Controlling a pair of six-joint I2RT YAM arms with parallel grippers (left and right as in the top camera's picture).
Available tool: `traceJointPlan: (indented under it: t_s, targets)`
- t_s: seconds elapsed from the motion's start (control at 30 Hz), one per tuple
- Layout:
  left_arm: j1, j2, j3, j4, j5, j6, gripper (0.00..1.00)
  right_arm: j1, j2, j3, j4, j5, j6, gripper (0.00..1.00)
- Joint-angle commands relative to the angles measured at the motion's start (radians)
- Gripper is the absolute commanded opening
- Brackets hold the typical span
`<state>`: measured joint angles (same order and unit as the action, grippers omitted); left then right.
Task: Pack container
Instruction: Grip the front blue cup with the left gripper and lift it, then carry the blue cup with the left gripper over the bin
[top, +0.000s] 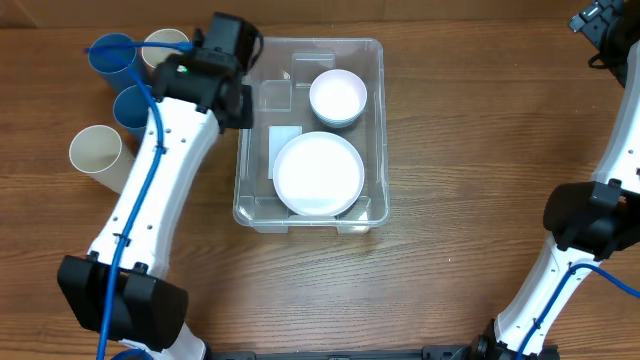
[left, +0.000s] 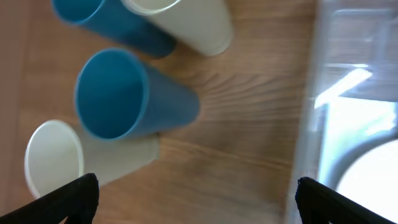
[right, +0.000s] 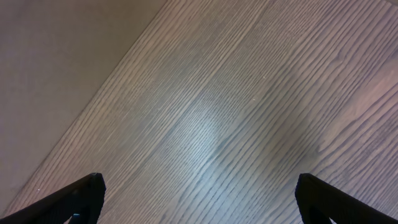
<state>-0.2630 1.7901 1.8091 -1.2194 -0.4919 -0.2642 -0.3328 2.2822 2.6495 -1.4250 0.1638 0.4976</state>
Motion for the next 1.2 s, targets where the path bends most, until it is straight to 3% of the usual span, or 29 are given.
traceJointPlan:
  t_s: [0.0,0.27,0.63,1.17]
  targets:
    - [0.058,0.007,0.021,-0.031,-0.023,-0.052,1.00,0.000,-0.047,0.032,0.005,0.007,0.004,1.00]
    - [0.103,0.015,0.021,-0.047,-0.018,-0.050,0.95,0.000,-0.047,0.032,0.005,0.007,0.004,1.00]
    - [0.131,0.036,0.021,-0.059,-0.043,-0.051,0.96,0.000,-0.047,0.032,0.005,0.007,0.004,1.00]
    - [0.172,0.215,0.021,0.007,-0.042,0.013,0.97,0.000,-0.047,0.032,0.005,0.007,0.005,1.00]
